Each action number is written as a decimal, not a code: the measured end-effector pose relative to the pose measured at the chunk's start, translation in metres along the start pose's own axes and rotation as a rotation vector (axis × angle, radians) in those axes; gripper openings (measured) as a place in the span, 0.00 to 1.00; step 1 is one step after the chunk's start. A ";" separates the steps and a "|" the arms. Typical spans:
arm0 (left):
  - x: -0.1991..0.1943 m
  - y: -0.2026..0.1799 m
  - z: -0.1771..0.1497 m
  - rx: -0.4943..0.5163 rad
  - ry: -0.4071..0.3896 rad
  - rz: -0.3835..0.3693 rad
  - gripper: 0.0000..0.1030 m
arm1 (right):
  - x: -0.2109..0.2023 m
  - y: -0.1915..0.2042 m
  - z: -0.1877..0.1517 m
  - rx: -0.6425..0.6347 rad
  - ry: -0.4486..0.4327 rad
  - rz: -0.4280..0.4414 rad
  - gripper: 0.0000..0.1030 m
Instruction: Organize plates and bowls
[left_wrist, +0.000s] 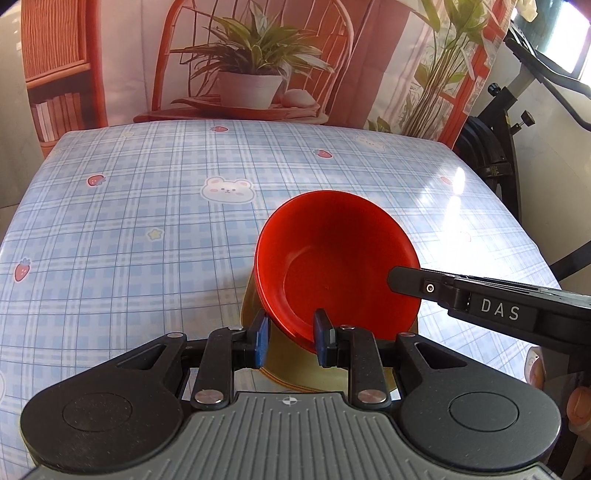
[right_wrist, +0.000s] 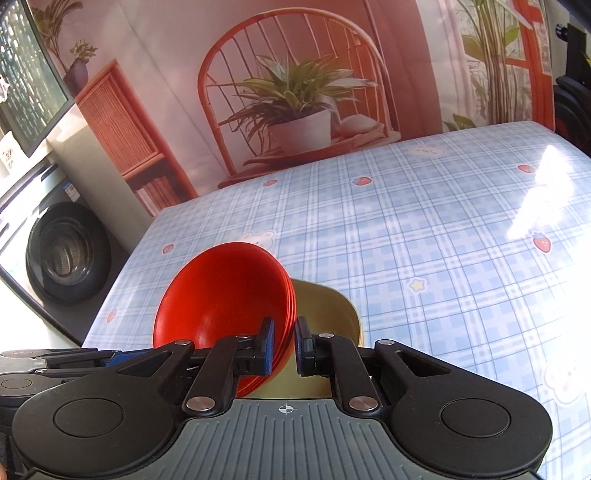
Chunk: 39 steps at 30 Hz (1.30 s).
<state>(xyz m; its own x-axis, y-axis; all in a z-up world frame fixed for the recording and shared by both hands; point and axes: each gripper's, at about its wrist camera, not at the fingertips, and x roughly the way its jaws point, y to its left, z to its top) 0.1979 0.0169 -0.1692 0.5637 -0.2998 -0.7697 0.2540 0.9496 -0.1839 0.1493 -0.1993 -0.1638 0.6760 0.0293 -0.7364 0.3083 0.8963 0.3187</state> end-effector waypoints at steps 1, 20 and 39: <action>0.001 -0.001 0.000 0.002 0.003 0.001 0.25 | 0.000 -0.001 -0.001 0.003 0.005 -0.004 0.11; 0.008 -0.012 -0.001 0.042 0.026 0.020 0.26 | 0.004 -0.014 -0.005 0.065 0.062 -0.028 0.12; -0.068 -0.026 0.027 0.113 -0.178 0.124 0.33 | -0.056 -0.001 0.030 -0.050 -0.160 -0.103 0.28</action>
<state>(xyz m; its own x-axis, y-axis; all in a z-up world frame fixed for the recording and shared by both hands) 0.1739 0.0106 -0.0953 0.7235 -0.2022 -0.6600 0.2547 0.9669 -0.0170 0.1311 -0.2145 -0.1052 0.7412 -0.1308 -0.6584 0.3508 0.9117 0.2138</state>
